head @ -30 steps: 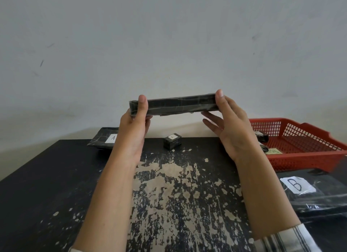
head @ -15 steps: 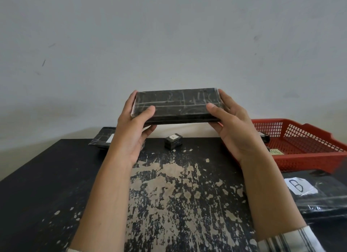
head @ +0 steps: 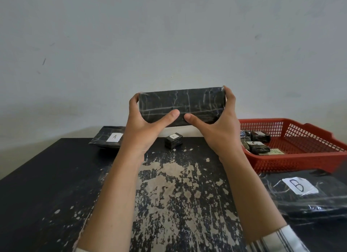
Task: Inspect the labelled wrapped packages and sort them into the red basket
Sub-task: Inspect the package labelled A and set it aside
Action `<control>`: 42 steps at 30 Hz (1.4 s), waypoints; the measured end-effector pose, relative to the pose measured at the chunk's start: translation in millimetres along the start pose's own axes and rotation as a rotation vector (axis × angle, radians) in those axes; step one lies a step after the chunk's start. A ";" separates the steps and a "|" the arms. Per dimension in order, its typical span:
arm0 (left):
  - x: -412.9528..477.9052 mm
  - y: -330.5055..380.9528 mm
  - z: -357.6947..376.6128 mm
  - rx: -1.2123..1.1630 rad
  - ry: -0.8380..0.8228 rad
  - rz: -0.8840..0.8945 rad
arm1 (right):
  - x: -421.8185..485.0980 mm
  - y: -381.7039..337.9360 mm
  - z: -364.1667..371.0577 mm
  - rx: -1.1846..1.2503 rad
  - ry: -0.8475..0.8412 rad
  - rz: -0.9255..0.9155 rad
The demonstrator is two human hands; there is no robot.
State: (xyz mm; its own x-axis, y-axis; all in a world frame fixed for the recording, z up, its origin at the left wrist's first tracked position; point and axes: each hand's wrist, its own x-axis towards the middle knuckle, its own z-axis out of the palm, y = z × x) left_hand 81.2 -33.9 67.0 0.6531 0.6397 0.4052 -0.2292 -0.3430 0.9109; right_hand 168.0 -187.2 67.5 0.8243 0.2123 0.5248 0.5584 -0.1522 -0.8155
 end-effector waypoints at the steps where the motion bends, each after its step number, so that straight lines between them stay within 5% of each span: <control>1: -1.9 1.2 2.2 0.008 0.031 0.004 | -0.4 -0.3 0.7 -0.002 0.001 -0.009; 7: -2.1 -1.6 6.4 0.050 0.168 0.050 | 2.2 1.4 0.1 0.026 -0.008 -0.004; 34: -4.3 3.6 7.8 0.069 0.137 -0.004 | 6.6 7.1 -5.6 -0.102 0.126 0.111; 42: 2.4 -1.0 0.0 0.010 0.174 0.004 | 5.1 2.0 -4.7 -0.030 0.049 0.105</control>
State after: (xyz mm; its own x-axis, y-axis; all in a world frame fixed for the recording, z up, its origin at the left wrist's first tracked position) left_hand 82.9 -32.0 67.1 0.5175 0.7473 0.4168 -0.2237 -0.3520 0.9089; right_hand 173.8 -191.0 69.6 0.8817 0.1465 0.4486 0.4705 -0.2006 -0.8593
